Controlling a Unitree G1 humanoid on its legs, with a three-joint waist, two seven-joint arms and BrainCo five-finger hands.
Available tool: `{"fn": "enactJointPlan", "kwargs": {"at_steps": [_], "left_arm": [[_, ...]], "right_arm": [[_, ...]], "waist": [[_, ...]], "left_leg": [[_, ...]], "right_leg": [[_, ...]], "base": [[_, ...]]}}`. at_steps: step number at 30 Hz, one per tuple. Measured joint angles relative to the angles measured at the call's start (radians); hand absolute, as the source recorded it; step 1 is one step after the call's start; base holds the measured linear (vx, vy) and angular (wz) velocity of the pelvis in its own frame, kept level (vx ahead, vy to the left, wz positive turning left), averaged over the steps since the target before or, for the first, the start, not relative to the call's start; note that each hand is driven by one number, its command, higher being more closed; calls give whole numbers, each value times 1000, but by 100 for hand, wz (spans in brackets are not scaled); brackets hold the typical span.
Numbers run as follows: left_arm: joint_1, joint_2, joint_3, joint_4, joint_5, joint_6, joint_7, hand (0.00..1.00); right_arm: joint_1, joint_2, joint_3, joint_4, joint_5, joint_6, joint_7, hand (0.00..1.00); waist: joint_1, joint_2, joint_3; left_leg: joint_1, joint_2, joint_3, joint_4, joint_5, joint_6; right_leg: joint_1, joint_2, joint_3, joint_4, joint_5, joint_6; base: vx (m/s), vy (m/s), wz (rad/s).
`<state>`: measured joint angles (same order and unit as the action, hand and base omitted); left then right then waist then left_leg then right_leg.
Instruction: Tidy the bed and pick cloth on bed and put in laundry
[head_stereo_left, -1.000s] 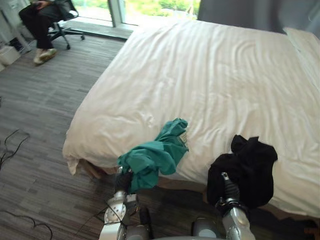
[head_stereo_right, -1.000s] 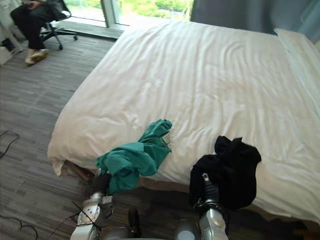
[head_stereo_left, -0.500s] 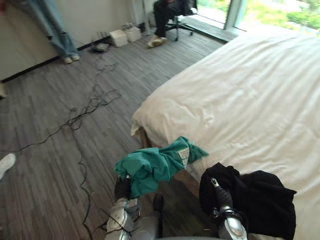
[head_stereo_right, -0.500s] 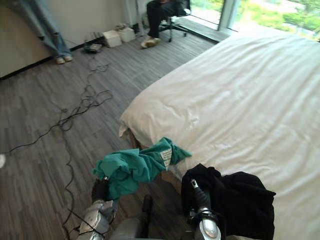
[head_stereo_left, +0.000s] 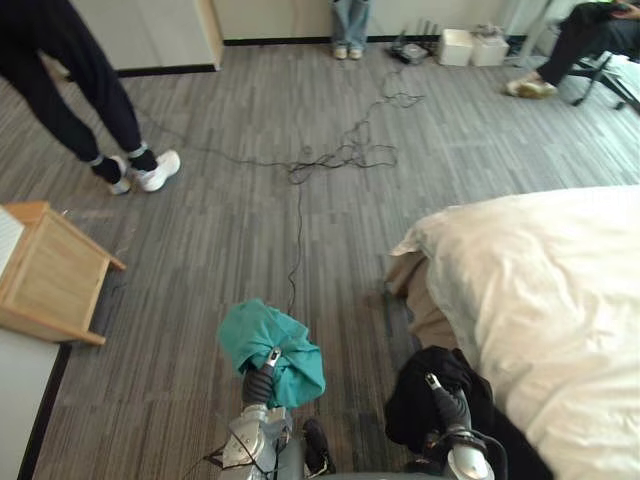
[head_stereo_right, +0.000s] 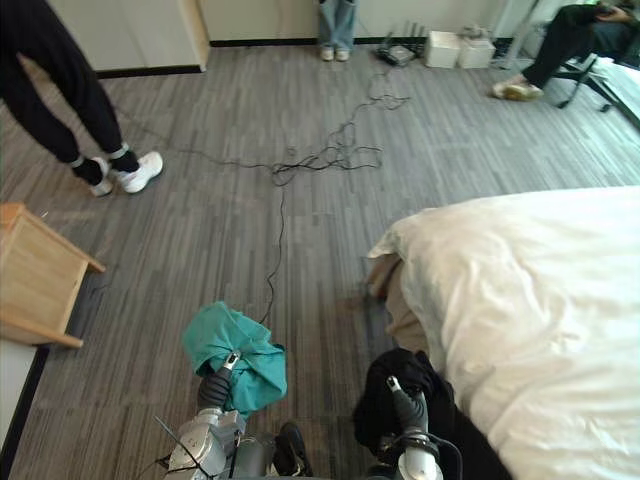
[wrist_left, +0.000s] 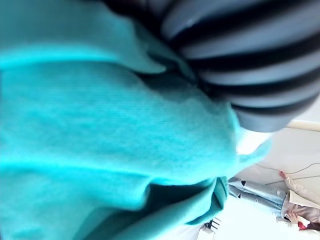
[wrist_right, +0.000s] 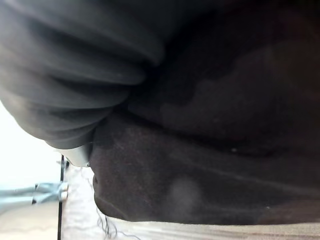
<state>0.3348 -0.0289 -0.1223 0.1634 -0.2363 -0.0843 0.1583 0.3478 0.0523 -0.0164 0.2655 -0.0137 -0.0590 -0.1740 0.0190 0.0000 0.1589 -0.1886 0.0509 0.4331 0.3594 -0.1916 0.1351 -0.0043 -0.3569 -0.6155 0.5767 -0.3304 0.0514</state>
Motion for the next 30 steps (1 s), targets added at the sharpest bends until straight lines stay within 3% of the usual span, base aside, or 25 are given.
{"fn": "enactJointPlan", "kwargs": {"at_steps": [1,2,5,6,8,9,11,12,13,19,24,26,28,29,30], "left_arm": [[-2,4,0,0,23,0,0,100],[-2,6,-1,1,34,0,0,100],[-2,13,-8,5,33,0,3,100],[-2,22,-24,12,33,0,11,100],[-2,33,-45,29,33,0,17,100],[-2,48,-65,39,33,1,16,100],[5,29,-83,50,33,10,15,100],[8,20,-86,49,33,10,13,100],[-4,50,-115,83,51,11,-27,100],[-4,50,-116,83,51,11,-27,100],[-5,42,-125,83,50,11,-29,100],[-7,38,-121,84,48,11,-30,100],[-40,15,-92,115,28,11,-29,100],[-56,13,-80,131,22,13,-30,100],[-77,6,-57,140,5,18,-26,100]], "right_arm": [[-3,-1,7,10,-9,1,0,100],[-5,-2,9,30,-19,4,0,100],[5,-1,17,35,-18,8,0,100],[11,-1,17,35,-18,8,0,100],[10,0,17,35,-16,7,-2,100],[13,8,16,35,-7,1,-3,100],[10,-7,12,37,9,-1,-2,100],[9,-8,10,36,14,-1,-3,100],[71,17,3,36,16,-1,4,100],[72,17,3,37,16,-1,8,100],[65,8,4,61,16,-1,51,100],[61,3,4,86,16,-1,71,100],[67,-19,31,86,21,-1,92,100],[65,-26,41,87,24,0,93,100],[64,-39,50,83,32,1,103,100]], "waist": [[-3,1,1],[-5,6,2],[-12,12,6],[-26,7,7],[-33,-9,11],[-41,-48,25],[-36,-14,30],[-32,-12,34],[-30,-7,-52],[-31,0,-56],[-34,7,-62],[-36,7,-59],[-30,33,-14],[-34,40,0],[-40,28,23]], "left_leg": [[14,-18,-34,-25,12,2],[29,-22,-74,-50,23,-3],[56,-27,-170,-134,75,-21],[64,-37,-227,-178,112,-39],[64,-52,-277,-182,128,-55],[63,-89,-308,-161,126,-69],[62,-67,-328,-151,116,-91],[62,-55,-328,-157,116,-97],[186,-72,-296,-345,182,-95],[201,-71,-290,-357,182,-95],[234,-69,-258,-395,173,-109],[196,-43,-204,-295,90,-138],[108,52,-160,19,-22,-183],[73,77,-139,124,-25,-181],[-3,127,-94,306,6,-200]], "right_leg": [[-35,-18,13,55,0,-72],[-67,-1,55,84,-9,-93],[-138,117,227,38,-24,-45],[-168,182,347,-46,-15,-21],[-172,230,454,-158,21,11],[-159,229,521,-232,172,-3],[-132,245,485,-259,175,-14],[-124,257,481,-280,183,-23],[-33,266,524,-437,247,3],[-25,268,528,-441,247,3],[-12,270,538,-438,238,2],[-13,275,534,-415,211,5],[41,299,518,-403,151,-35],[62,304,508,-407,147,-41],[104,301,480,-430,142,-46]], "base": [[66,3,80],[59,-21,85],[45,-87,109],[56,-155,118],[67,-181,111],[84,-190,90],[85,-153,47],[50,-78,5],[20,-35,-2],[0,0,-2],[-12,-1,-14],[24,-55,1],[67,-52,18],[41,-18,45],[54,-36,54]]}}
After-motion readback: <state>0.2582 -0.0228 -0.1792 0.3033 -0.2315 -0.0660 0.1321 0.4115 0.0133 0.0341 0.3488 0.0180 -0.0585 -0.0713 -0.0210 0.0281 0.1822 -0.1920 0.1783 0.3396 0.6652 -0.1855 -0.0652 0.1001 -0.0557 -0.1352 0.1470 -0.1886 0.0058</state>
